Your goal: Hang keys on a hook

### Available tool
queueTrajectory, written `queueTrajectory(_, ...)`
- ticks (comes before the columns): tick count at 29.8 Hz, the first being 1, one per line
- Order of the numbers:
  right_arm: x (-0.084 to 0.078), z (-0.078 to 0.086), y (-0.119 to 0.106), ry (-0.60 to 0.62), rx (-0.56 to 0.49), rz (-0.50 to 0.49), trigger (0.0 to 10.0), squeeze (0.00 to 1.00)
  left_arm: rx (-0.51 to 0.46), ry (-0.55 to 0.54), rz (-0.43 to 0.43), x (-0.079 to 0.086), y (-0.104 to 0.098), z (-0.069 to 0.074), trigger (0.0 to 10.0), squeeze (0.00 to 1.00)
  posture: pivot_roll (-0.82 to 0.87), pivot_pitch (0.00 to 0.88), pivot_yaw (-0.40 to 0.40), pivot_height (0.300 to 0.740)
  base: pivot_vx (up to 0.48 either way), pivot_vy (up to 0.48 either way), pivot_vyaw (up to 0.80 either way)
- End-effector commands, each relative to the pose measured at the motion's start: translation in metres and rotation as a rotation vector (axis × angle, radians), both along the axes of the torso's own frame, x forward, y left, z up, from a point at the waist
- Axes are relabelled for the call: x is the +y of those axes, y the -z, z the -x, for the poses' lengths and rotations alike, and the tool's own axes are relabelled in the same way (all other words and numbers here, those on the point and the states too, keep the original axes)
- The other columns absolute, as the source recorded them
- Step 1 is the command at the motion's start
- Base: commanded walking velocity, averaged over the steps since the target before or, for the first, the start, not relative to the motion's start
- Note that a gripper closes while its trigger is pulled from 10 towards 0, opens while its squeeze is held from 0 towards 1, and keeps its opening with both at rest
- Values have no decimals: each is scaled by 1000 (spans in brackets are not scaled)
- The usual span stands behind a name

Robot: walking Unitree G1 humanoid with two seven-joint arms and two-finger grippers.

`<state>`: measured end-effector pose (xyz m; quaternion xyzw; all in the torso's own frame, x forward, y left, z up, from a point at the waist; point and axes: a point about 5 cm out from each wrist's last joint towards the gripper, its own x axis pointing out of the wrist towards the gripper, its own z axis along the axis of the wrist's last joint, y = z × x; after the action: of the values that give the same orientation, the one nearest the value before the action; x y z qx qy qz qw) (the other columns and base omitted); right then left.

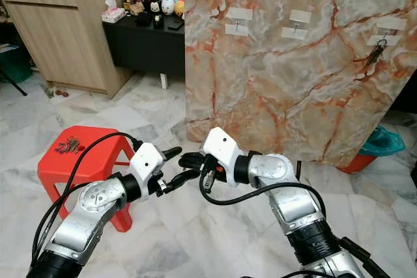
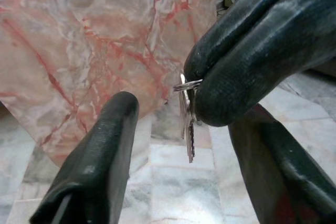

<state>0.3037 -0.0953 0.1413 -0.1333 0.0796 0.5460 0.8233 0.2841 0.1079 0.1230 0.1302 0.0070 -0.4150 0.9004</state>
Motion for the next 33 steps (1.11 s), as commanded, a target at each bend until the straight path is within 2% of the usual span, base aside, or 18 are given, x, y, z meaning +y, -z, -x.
queueTrajectory(1, 4, 0, -7, -21, -23, 0, 10000, 0, 3, 2, 30, -2, -3, 0, 0, 0, 90, 0, -41, 740, 0, 0, 0)
queueTrajectory(4, 6, 3, -6, -37, -19, 0, 10000, 0, 6, 2, 41, -4, -3, 1, 0, 0, 93, 0, -41, 740, 0, 0, 0)
queueTrajectory(5, 6, 3, -6, -38, -18, -1, 10000, 0, 5, 2, 41, -4, -4, 1, 627, 0, 92, 0, -40, 740, 0, 0, 0)
queueTrajectory(6, 6, 3, -6, -41, -19, 2, 10000, 0, 4, -1, 44, -4, -4, 1, 2706, 0, 92, 0, -40, 740, 0, 0, 0)
queueTrajectory(7, 6, 3, -6, -41, -18, 2, 10000, 0, 2, -6, 47, -3, -4, 1, 3451, 0, 91, 0, -40, 740, 0, 0, 0)
queueTrajectory(8, 6, 3, -6, -40, -19, 4, 10000, 0, 2, -11, 51, -3, -4, 1, 6157, 0, 91, 0, -40, 740, 0, 0, 0)
queueTrajectory(10, 5, 3, -6, -38, -19, 4, 10000, 0, 3, -10, 51, -3, -4, 1, 6510, 0, 91, 0, -38, 740, 0, 0, 0)
queueTrajectory(11, 5, 3, -6, -37, -19, 4, 10000, 0, 3, -10, 51, -3, -4, 1, 6510, 0, 91, 0, -38, 740, 0, 0, 0)
queueTrajectory(12, 5, 3, -6, -36, -19, 5, 10000, 0, 3, -9, 51, -3, -4, 1, 5137, 0, 91, 0, -38, 740, 0, 0, 0)
queueTrajectory(13, 5, 3, -6, -36, -20, 5, 10000, 0, 4, -9, 51, -3, -4, 1, 5137, 0, 91, 0, -38, 740, 0, 0, 0)
queueTrajectory(14, 5, 2, -5, -32, -20, 5, 10000, 0, -1, -21, 50, -1, -5, -1, 2196, 0, 90, 0, -37, 740, 0, 0, 0)
queueTrajectory(16, 5, 2, -5, -30, -20, 5, 10000, 0, -3, -24, 50, 0, -5, -1, 0, 0, 91, 0, -37, 740, 0, 0, 0)
queueTrajectory(33, 6, 1, -2, -19, -11, 0, 10000, 0, -4, -31, 105, 6, -12, -2, 0, 0, 96, 5, -33, 740, 0, 0, 0)
